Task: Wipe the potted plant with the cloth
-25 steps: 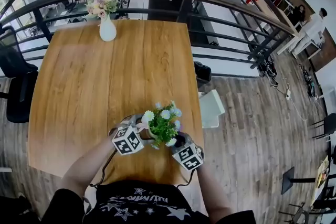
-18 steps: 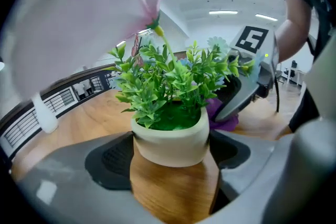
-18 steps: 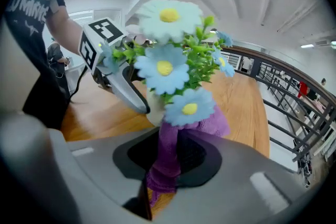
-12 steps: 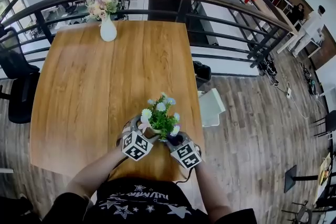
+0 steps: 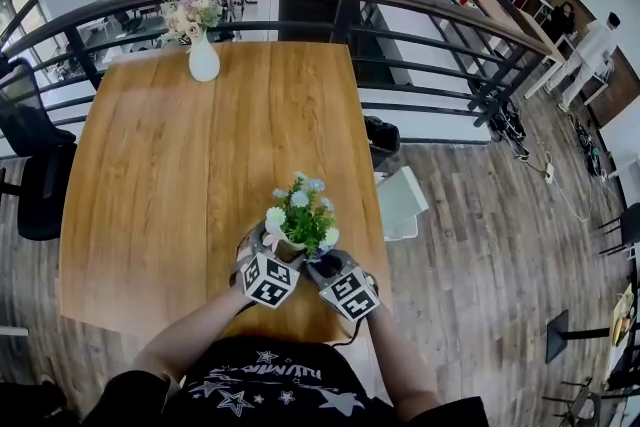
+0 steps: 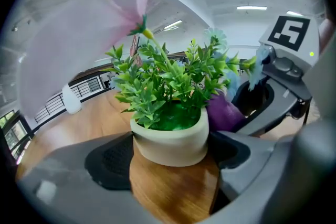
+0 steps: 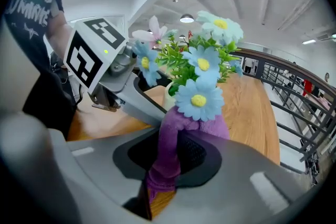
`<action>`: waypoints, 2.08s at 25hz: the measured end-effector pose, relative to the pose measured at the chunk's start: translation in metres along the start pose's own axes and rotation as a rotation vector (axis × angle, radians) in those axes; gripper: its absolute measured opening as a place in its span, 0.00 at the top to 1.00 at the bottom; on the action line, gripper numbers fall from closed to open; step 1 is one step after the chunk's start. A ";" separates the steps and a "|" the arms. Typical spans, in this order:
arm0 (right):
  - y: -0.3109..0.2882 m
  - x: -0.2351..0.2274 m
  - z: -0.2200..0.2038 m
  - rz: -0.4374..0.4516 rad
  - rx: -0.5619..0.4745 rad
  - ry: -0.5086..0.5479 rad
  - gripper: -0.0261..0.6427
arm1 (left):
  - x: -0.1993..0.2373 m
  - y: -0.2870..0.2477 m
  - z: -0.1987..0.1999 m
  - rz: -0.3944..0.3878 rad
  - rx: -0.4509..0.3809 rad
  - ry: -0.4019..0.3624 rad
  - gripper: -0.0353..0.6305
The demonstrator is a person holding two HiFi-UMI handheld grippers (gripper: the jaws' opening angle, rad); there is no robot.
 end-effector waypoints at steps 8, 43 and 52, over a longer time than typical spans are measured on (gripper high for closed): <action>0.005 -0.007 -0.001 -0.040 0.013 0.008 0.83 | 0.003 0.001 0.000 -0.056 0.007 -0.001 0.24; 0.075 0.107 0.003 -0.182 -0.047 -0.045 0.83 | -0.025 0.206 -0.103 0.032 -0.163 0.204 0.24; 0.090 0.194 0.015 -0.168 -0.110 -0.029 0.84 | -0.056 0.281 -0.140 -0.003 -0.222 0.217 0.35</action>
Point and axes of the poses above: the fingertips, and each gripper's own axes: y backward along the fingers, x to its left, z out of its top, the point moved 4 cm from there along y, backward along the fingers, and after that the axes turned 6 degrees about -z, right-handed, at the moved point
